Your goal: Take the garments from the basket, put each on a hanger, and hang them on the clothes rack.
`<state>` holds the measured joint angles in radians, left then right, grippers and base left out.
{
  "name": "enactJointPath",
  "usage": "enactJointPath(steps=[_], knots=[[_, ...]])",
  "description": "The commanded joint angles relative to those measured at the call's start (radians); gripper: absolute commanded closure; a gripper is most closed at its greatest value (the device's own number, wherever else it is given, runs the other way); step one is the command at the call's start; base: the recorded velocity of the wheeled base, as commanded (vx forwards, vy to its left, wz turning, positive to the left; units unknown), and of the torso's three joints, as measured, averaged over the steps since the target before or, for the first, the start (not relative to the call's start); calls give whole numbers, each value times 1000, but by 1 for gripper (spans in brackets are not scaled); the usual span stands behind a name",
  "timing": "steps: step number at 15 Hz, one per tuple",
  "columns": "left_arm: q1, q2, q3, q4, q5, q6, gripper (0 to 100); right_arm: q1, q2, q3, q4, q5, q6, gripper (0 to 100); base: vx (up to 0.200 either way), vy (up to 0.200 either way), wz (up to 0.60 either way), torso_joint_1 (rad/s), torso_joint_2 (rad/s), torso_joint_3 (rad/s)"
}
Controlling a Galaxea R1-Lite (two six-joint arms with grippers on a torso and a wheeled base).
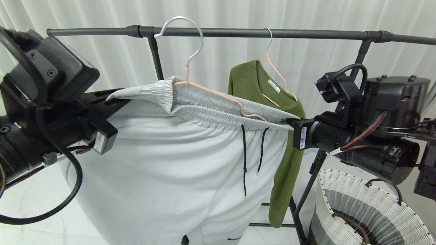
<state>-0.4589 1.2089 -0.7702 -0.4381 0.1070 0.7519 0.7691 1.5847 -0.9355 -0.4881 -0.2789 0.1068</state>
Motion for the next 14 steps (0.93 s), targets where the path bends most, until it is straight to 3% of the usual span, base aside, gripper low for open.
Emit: enactJointPath(steps=[1, 3, 5, 9, 10, 14], knots=[[2, 21, 26, 1, 6, 1, 100, 55, -61, -5, 28, 40, -24, 100, 0, 0, 0, 0, 0, 0], [0, 47, 20, -2, 48, -22, 100, 147, -95, -3, 79, 43, -38, 100, 0, 0, 0, 0, 0, 0], [-4, 46, 22, -4, 72, -105, 100, 245, -109, -6, 108, 43, -45, 100, 0, 0, 0, 0, 0, 0], [-6, 23, 25, -4, 71, -135, 100, 323, -103, -9, 140, 43, -76, 100, 0, 0, 0, 0, 0, 0], [-4, 17, 25, -4, 71, -135, 100, 323, -104, -9, 146, 40, -78, 0, 0, 0, 0, 0, 0, 0], [-3, 3, 23, -21, 72, -135, 100, 309, -169, 3, 203, 33, -88, 0, 0, 0, 0, 0, 0, 0]])
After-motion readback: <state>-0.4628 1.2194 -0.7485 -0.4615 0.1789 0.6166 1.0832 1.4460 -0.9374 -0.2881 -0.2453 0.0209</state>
